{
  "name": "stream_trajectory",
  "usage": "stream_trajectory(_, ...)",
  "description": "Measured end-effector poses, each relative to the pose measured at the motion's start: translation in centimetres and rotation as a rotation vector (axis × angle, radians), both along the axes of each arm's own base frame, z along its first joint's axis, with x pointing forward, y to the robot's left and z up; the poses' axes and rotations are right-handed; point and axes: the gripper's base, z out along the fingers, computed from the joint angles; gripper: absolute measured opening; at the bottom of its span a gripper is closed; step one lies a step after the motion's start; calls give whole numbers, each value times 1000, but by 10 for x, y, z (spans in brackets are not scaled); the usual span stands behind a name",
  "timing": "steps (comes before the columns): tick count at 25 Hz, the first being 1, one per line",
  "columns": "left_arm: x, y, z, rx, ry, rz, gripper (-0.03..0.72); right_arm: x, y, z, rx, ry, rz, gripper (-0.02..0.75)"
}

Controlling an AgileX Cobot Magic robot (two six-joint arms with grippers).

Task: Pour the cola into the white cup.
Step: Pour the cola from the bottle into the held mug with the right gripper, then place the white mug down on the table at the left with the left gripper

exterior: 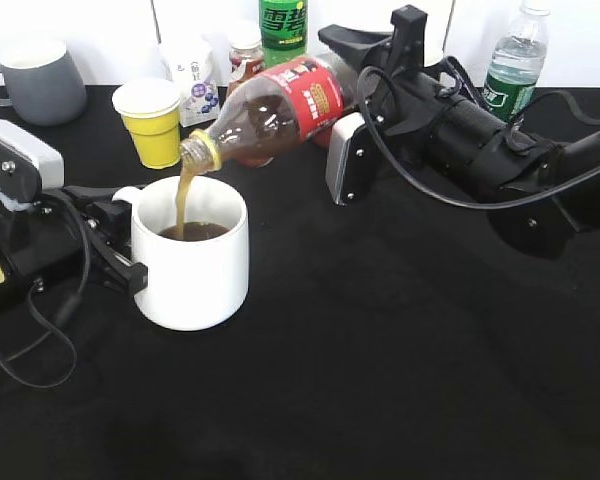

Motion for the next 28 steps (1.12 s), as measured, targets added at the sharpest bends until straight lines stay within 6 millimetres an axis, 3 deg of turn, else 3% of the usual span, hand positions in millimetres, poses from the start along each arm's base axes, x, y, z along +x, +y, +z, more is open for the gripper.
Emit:
stream_trajectory(12,1,-1,8,-53,-68,0,41,0,0,0,211,188,50,374)
stream_trajectory(14,1,-1,8,-53,-68,0,41,0,0,0,343,308,83,374)
stream_trajectory(18,1,-1,8,-53,-68,0,41,2,-2,1,857,748,184,374)
stream_trajectory(21,1,-1,8,-54,-68,2,41,2,-2,0,1139,1002,252,374)
stream_trajectory(24,7,9,9,-95,-53,134,41,2,-2,-1,1208,1071,259,374)
stream_trajectory(28,20,43,9,-65,-76,370,41,2,-2,-1,1214,1078,257,374)
